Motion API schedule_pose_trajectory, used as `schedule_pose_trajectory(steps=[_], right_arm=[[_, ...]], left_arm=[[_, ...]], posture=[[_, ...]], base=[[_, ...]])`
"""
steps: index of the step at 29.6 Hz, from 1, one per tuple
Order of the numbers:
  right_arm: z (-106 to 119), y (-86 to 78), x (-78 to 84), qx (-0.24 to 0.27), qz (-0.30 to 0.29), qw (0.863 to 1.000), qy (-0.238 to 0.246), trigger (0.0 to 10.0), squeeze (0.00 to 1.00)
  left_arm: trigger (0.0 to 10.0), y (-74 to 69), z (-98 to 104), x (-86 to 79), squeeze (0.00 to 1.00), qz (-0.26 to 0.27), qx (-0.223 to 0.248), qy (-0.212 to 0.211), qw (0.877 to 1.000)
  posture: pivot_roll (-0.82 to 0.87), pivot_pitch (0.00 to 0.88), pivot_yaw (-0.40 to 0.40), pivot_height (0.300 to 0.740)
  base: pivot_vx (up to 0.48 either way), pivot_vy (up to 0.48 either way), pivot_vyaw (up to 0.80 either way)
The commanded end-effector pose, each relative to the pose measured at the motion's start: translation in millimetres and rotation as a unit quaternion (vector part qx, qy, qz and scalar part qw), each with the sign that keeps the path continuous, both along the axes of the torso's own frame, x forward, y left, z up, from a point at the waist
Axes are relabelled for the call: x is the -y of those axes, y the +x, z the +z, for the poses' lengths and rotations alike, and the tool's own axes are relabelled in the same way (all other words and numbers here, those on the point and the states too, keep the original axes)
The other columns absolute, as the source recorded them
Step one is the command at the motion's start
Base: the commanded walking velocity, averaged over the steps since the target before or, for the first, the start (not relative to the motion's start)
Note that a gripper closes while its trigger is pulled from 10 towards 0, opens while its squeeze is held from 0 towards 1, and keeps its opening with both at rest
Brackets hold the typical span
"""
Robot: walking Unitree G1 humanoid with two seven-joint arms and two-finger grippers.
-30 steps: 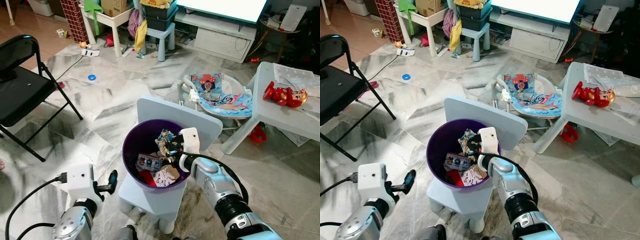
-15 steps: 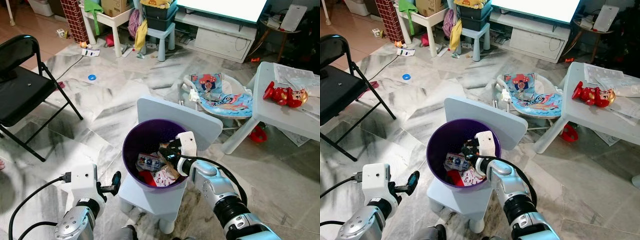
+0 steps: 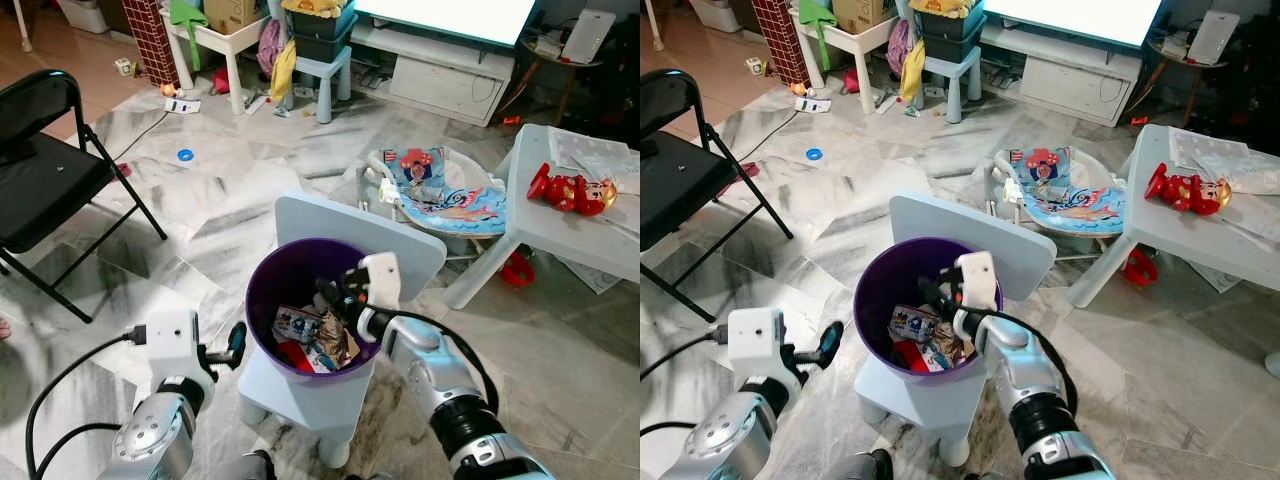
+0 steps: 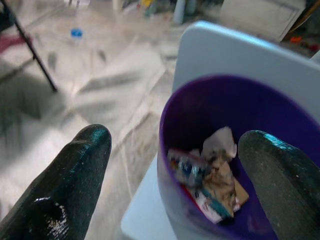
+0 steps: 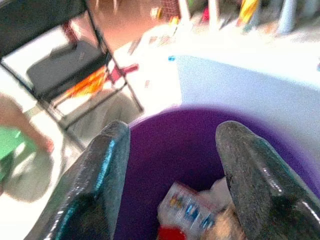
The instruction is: Picking trash to rubbish bin
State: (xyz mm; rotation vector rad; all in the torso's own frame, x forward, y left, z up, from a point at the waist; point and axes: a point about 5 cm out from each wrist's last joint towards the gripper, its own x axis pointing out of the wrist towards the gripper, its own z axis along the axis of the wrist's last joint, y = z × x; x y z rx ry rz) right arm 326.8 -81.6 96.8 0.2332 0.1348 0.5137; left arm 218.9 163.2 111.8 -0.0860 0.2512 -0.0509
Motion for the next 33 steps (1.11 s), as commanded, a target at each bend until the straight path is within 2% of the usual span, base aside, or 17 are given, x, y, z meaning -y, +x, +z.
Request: schedule_pose_trajectory(steps=[1, 5, 6, 7, 8, 9, 11, 12, 13, 17, 20, 21, 22, 24, 29, 30, 33], right_arm=[[15, 1.5, 19.1, 0.036, -0.043, 0.998, 0.014, 10.0, 1.0], [36, 0.7, 42.2, 0.078, -0.091, 0.993, 0.015, 10.0, 1.0], [46, -3.1, 49.9, 0.103, -0.093, 0.99, 0.006, 10.0, 1.0], [50, -5.5, 52.4, 0.112, -0.088, 0.99, 0.008, 10.0, 1.0], [60, -10.2, 59.0, 0.129, -0.088, 0.988, 0.008, 10.0, 1.0], [67, -14.1, 64.6, 0.14, -0.093, 0.986, 0.002, 10.0, 1.0], [69, -15.6, 66.5, 0.144, -0.094, 0.985, -0.001, 10.0, 1.0], [74, -18.7, 69.7, 0.151, -0.097, 0.984, -0.006, 10.0, 1.0], [77, -21.2, 72.3, 0.155, -0.1, 0.983, -0.007, 10.0, 1.0], [84, -28.2, 82.9, 0.164, -0.126, 0.978, -0.024, 10.0, 1.0], [86, -37.4, 89.1, 0.152, -0.133, 0.979, -0.017, 10.0, 1.0], [85, -40.1, 91.0, 0.148, -0.138, 0.979, -0.017, 10.0, 1.0], [84, -43.4, 93.5, 0.142, -0.146, 0.979, -0.015, 10.0, 1.0], [83, -44.8, 94.4, 0.139, -0.149, 0.979, -0.014, 10.0, 1.0], [83, -48.6, 95.0, 0.137, -0.155, 0.978, -0.015, 10.0, 1.0], [84, -49.1, 95.7, 0.139, -0.158, 0.977, -0.018, 10.0, 1.0], [87, -49.5, 99.1, 0.149, -0.17, 0.974, -0.031, 10.0, 1.0]], left_arm=[[10.0, 2.0, 4, 0.4, 1.0, -0.015, 0.024, 0.025, 0.999], [10.0, 9.4, 14, -1.4, 0.99, -0.007, 0.067, 0.04, 0.997], [10.0, 14.4, 19, -0.8, 0.84, -0.003, 0.083, 0.037, 0.996], [10.0, 16.7, 21, -0.1, 0.83, -0.003, 0.089, 0.037, 0.995], [10.0, 21.1, 27, 1.9, 0.62, -0.001, 0.103, 0.043, 0.994], [10.0, 23.5, 30, 3.5, 0.35, -0.004, 0.114, 0.052, 0.992], [10.0, 24.4, 31, 4.0, 0.35, -0.005, 0.118, 0.056, 0.991], [10.0, 25.8, 33, 4.1, 0.09, -0.004, 0.127, 0.06, 0.99], [10.0, 26.1, 35, 3.6, 0.0, -0.002, 0.133, 0.065, 0.989], [10.0, 24.4, 37, -4.6, 0.0, 0.016, 0.144, 0.077, 0.986], [10.0, 22.5, 39, -19.9, 0.0, 0.044, 0.155, 0.094, 0.983], [10.0, 22.2, 41, -23.1, 0.16, 0.05, 0.157, 0.093, 0.982], [10.0, 22.3, 42, -23.1, 1.0, 0.046, 0.163, 0.079, 0.982], [10.0, 22.7, 44, -22.1, 1.0, 0.039, 0.17, 0.068, 0.982], [10.0, 25.2, 46, -22.0, 1.0, 0.066, 0.171, 0.092, 0.979], [10.0, 26.3, 46, -19.5, 0.02, 0.062, 0.169, 0.09, 0.98], [10.0, 27.9, 48, -17.2, 0.0, 0.057, 0.176, 0.093, 0.978]], posture=[[0.13, 0.121, -0.045, 0.74], [0.11, 0.117, -0.041, 0.74], [0.11, 0.112, -0.038, 0.74], [0.1, 0.111, -0.037, 0.74], [0.09, 0.108, -0.034, 0.74], [0.09, 0.105, -0.032, 0.74], [0.08, 0.104, -0.031, 0.74], [0.08, 0.101, -0.028, 0.74], [0.08, 0.099, -0.026, 0.74], [0.07, 0.095, -0.023, 0.74], [0.06, 0.086, -0.022, 0.74], [0.06, 0.086, -0.022, 0.74], [0.07, 0.081, -0.019, 0.74], [0.07, 0.076, -0.019, 0.74], [0.07, 0.06, -0.017, 0.74], [0.07, 0.054, -0.016, 0.74], [0.07, 0.049, -0.015, 0.74]], base=[[0.0, 0.0, 0.0], [0.0, 0.0, 0.0], [0.0, 0.0, 0.0], [0.0, 0.0, 0.0], [0.0, 0.0, 0.0], [0.0, 0.0, 0.0], [0.0, 0.0, 0.0], [0.0, 0.0, 0.0], [0.0, 0.0, 0.0], [0.0, 0.0, 0.0], [0.0, 0.0, 0.0], [0.0, 0.0, 0.0], [0.0, 0.0, 0.0], [0.0, 0.0, 0.0], [0.0, 0.0, 0.0], [0.0, 0.0, 0.0], [0.0, 0.0, 0.0]])
